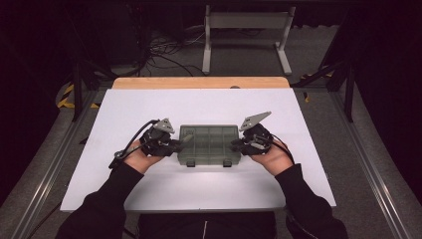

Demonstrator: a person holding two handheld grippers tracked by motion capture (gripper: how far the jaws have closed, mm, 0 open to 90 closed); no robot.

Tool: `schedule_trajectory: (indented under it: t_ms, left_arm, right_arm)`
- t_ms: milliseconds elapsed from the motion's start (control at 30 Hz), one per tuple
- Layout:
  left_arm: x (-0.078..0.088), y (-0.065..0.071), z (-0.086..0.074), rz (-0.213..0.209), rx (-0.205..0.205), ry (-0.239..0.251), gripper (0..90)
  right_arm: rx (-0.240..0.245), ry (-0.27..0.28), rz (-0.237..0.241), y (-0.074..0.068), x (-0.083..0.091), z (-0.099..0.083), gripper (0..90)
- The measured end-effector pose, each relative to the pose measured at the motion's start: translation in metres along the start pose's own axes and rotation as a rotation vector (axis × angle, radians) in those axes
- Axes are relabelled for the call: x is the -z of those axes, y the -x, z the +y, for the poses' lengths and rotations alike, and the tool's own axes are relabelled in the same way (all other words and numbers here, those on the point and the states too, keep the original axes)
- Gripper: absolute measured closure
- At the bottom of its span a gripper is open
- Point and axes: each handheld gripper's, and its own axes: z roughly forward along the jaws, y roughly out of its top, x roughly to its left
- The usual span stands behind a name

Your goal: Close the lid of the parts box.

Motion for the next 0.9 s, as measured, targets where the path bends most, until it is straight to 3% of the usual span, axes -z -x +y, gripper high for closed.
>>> schedule_trajectory:
  t_ms: [100, 200, 233, 400, 433, 667, 900]
  left_arm:
    - [0.005, 0.0, -0.002, -0.024, 0.011, 0.035, 63.5]
    - [0.013, 0.001, -0.006, -0.006, 0.017, 0.078, 52.7]
    - [0.017, 0.001, -0.009, -0.01, 0.02, 0.099, 52.7]
    - [0.034, 0.004, -0.021, -0.034, 0.037, 0.199, 36.0]
    - [0.034, 0.004, -0.021, -0.034, 0.037, 0.199, 32.2]
    - [0.049, 0.006, -0.038, 0.0, 0.058, 0.313, 16.7]
    - [0.057, 0.009, -0.056, 0.033, 0.06, 0.404, 7.7]
  right_arm:
    - [0.001, 0.042, -0.004, -0.001, 0.004, 0.001, 64.8]
    - [0.001, 0.091, -0.005, -0.002, 0.008, 0.002, 57.6]
    - [0.001, 0.091, -0.005, -0.002, 0.008, 0.002, 57.6]
    - [-0.006, 0.173, -0.012, -0.004, 0.016, 0.0, 44.4]
    - [-0.006, 0.173, -0.012, -0.004, 0.016, 0.0, 44.4]
    - [-0.005, 0.277, -0.026, -0.004, 0.029, -0.01, 30.9]
    - [0.008, 0.366, -0.055, -0.005, 0.038, -0.019, 24.8]
